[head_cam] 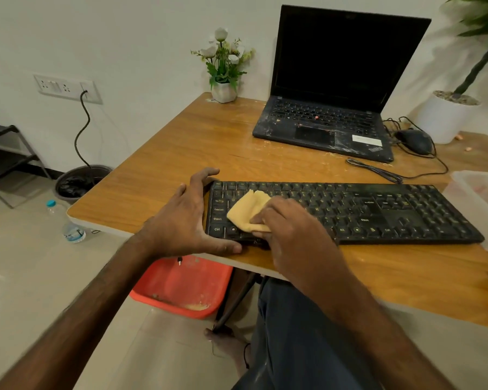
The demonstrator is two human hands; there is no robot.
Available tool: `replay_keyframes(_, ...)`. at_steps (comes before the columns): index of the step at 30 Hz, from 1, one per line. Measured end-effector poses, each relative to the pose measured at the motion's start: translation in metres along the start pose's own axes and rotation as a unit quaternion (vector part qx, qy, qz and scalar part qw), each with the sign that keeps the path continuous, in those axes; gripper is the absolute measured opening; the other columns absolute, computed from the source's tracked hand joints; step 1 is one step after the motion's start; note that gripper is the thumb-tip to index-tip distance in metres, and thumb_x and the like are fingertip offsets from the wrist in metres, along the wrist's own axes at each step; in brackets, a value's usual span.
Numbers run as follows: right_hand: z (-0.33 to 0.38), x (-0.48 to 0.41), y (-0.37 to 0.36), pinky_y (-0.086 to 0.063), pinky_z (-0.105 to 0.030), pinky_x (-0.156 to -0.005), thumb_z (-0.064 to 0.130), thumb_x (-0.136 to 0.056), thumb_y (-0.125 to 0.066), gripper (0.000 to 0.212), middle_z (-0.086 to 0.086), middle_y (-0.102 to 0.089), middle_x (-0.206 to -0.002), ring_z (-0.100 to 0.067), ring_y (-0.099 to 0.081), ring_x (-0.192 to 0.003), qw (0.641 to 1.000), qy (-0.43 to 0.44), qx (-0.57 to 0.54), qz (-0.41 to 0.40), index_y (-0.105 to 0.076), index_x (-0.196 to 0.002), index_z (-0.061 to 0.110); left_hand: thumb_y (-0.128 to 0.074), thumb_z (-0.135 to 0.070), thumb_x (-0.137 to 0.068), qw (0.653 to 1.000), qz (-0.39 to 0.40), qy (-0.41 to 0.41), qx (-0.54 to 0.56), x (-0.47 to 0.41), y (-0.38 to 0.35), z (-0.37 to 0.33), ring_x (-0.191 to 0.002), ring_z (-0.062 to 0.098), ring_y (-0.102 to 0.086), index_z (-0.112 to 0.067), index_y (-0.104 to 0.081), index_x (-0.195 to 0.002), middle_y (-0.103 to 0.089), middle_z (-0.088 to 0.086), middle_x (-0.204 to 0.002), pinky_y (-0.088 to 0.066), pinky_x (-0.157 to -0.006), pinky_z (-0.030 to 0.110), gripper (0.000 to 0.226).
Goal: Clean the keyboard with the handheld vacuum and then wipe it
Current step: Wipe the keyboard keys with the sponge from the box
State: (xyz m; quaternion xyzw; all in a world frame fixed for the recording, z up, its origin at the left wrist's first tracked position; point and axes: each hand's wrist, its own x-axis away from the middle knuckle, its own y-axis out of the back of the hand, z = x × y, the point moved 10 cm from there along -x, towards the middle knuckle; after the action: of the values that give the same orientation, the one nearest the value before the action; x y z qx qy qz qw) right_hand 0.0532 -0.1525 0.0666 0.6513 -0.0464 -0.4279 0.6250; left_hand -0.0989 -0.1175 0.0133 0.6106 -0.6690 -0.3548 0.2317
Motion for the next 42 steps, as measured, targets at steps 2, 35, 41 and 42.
replay_keyframes(2, 0.021, -0.003, -0.01, -0.056, -0.034, -0.077, -0.002, -0.076, -0.073, 0.027, -0.009, -0.064, -0.102, -0.021, -0.06, -0.092, 0.999, 0.03, -0.015, 0.006, -0.069, -0.101, 0.006, -0.078, -0.083, -0.044, 1.0, -0.002, -0.01, -0.004, 0.001, 0.001, -0.003, -0.139, -0.001, -0.028, -0.039, -0.002, -0.15, -0.029, -0.017, -0.142, -0.023, -0.122, 0.046, 0.138)
replay_keyframes(35, -0.066, 0.069, 0.039, -0.053, -0.032, -0.068, 0.001, -0.072, -0.076, 0.036, -0.012, -0.064, -0.104, -0.024, -0.062, -0.088, 0.957, -0.252, 0.13, -0.054, -0.069, -0.107, 0.004, -0.077, -0.087, -0.044, 1.0, 0.005, -0.002, -0.003, -0.001, -0.005, 0.007, -0.142, 0.015, -0.034, -0.04, -0.005, -0.15, -0.034, -0.005, -0.154, -0.034, -0.117, 0.048, 0.137)
replay_keyframes(41, 0.021, 0.025, -0.004, -0.052, -0.026, -0.062, 0.011, -0.081, -0.05, 0.025, -0.01, -0.062, -0.1, -0.019, -0.058, -0.08, 0.985, -0.152, 0.023, -0.073, -0.065, -0.101, 0.007, -0.079, -0.084, -0.046, 1.0, 0.001, -0.011, -0.009, 0.0, -0.004, 0.006, -0.14, 0.013, -0.038, -0.038, -0.009, -0.147, -0.04, -0.005, -0.149, -0.037, -0.116, 0.045, 0.132)
replay_keyframes(42, 0.024, 0.023, -0.006, -0.054, -0.027, -0.063, 0.011, -0.081, -0.05, 0.025, -0.011, -0.062, -0.101, -0.019, -0.059, -0.081, 0.987, -0.143, 0.021, -0.065, -0.064, -0.102, 0.006, -0.081, -0.083, -0.045, 1.0, 0.003, -0.011, 0.001, -0.001, -0.003, 0.007, -0.14, 0.012, -0.039, -0.039, -0.009, -0.147, -0.04, -0.005, -0.148, -0.038, -0.115, 0.045, 0.132)
